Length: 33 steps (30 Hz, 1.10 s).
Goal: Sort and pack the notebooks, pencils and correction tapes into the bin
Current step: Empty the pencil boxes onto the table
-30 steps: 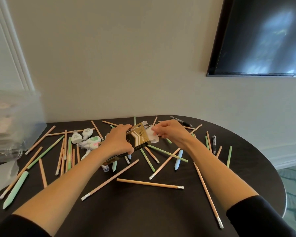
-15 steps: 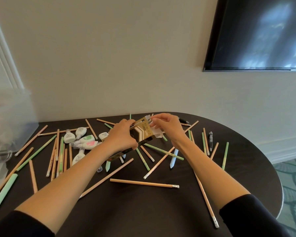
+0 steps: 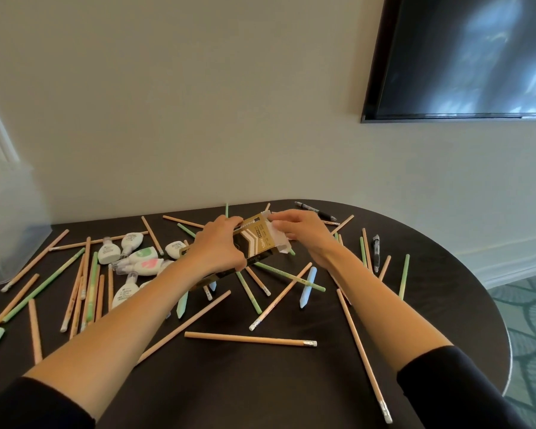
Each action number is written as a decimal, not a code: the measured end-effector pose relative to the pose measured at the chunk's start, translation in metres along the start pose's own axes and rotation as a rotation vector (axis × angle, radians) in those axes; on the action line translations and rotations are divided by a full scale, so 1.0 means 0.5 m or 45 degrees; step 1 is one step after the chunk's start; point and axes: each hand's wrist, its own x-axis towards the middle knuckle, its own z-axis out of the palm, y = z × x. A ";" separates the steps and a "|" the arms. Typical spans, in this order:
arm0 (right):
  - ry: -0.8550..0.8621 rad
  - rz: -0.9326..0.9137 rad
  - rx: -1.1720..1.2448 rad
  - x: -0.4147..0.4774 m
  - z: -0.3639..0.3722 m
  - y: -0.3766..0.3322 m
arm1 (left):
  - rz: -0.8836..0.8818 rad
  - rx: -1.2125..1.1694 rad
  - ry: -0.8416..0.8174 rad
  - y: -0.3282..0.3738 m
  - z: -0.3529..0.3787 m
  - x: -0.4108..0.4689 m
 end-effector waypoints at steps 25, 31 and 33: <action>0.909 0.523 -1.118 0.046 -0.218 0.154 | -0.057 0.037 0.057 0.055 0.080 0.099; 0.602 0.294 0.246 0.041 -0.107 0.006 | -0.096 -0.118 0.023 0.020 0.031 0.062; 0.466 0.216 0.423 0.036 -0.072 -0.026 | -0.103 -0.187 -0.028 0.006 0.023 0.049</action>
